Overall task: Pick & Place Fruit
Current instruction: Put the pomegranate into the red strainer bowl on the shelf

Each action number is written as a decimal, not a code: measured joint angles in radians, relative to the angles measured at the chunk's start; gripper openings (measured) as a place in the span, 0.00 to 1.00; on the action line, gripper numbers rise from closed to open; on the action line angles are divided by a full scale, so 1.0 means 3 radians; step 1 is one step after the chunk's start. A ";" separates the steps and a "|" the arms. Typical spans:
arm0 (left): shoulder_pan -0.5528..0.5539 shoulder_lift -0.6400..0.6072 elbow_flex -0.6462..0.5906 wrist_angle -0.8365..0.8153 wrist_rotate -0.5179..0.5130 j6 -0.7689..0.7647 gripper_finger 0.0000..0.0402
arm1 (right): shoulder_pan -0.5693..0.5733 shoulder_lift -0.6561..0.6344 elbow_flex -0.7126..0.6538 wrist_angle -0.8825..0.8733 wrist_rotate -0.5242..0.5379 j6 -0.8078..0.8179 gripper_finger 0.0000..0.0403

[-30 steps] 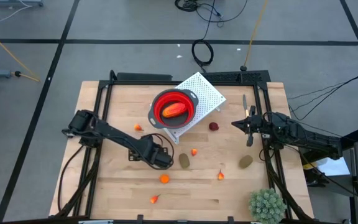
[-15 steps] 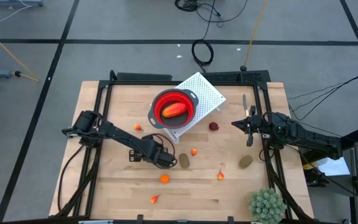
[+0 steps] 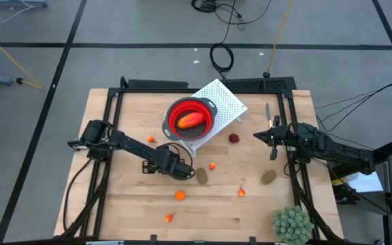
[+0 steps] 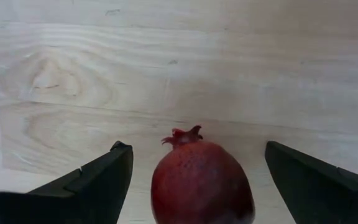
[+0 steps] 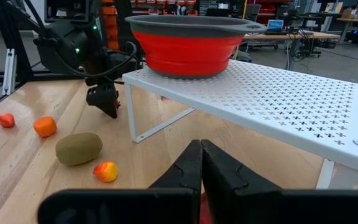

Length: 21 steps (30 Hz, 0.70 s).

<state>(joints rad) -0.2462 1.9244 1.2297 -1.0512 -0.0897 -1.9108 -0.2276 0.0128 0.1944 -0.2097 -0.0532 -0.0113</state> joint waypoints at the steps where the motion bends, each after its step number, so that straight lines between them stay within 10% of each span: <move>1: 0.0001 0.0000 0.0000 0.0003 0.0011 0.0006 0.88 | 0.0001 0.0000 0.0000 -0.0001 0.0000 0.0000 0.00; 13: -0.0003 0.0000 0.0000 -0.0001 0.0024 0.0018 0.52 | 0.0000 0.0000 0.0000 -0.0001 0.0000 0.0000 0.00; 21: -0.0004 -0.0024 0.0000 -0.0006 0.0058 0.0016 0.46 | 0.0001 0.0000 -0.0001 0.0000 0.0000 0.0000 0.00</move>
<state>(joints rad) -0.2474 1.9170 1.2297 -1.0531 -0.0722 -1.9059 -0.2274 0.0128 0.1942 -0.2096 -0.0532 -0.0113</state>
